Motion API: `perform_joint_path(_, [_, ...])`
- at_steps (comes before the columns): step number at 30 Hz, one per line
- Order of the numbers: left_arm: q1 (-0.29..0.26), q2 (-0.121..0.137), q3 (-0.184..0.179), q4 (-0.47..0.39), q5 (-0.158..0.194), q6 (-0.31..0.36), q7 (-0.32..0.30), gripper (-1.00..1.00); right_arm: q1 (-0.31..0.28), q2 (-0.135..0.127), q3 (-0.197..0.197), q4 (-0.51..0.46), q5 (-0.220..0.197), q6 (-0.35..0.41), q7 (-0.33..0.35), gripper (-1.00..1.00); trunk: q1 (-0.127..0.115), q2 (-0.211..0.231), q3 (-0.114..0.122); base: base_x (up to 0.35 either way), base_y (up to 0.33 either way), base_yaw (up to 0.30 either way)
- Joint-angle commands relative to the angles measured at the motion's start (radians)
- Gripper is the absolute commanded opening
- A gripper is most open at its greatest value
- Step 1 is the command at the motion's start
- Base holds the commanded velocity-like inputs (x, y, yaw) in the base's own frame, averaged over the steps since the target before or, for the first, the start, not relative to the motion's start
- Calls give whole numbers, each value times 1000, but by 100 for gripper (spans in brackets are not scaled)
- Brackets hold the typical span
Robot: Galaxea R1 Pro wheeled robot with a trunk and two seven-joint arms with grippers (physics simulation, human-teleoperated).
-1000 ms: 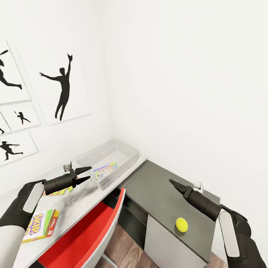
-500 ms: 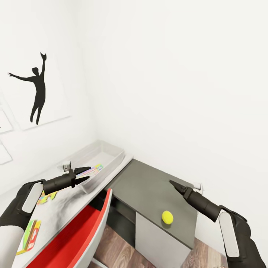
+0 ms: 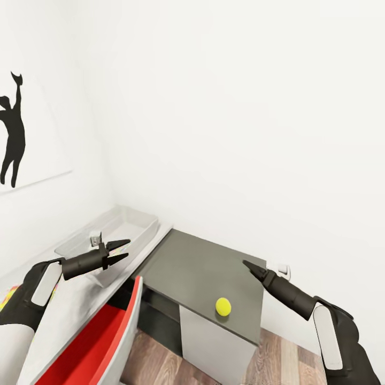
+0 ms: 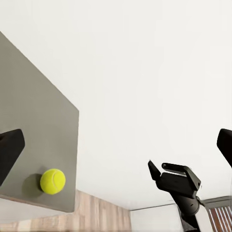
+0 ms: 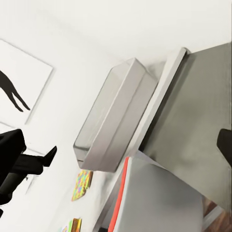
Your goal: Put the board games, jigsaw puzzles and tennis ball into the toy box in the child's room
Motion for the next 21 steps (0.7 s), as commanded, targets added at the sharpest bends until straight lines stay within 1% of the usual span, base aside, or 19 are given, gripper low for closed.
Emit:
perform_joint_path(1, [-1,0,1,0,-4,3,-5,100,-1,2,-2,0,2,5,4,100,1,-2,-2,0,3,-278])
perform_joint_path(21, [-1,1,2,0,-5,3,-5,100,-1,5,-2,1,2,5,4,100,1,-2,-2,-2,0,-279])
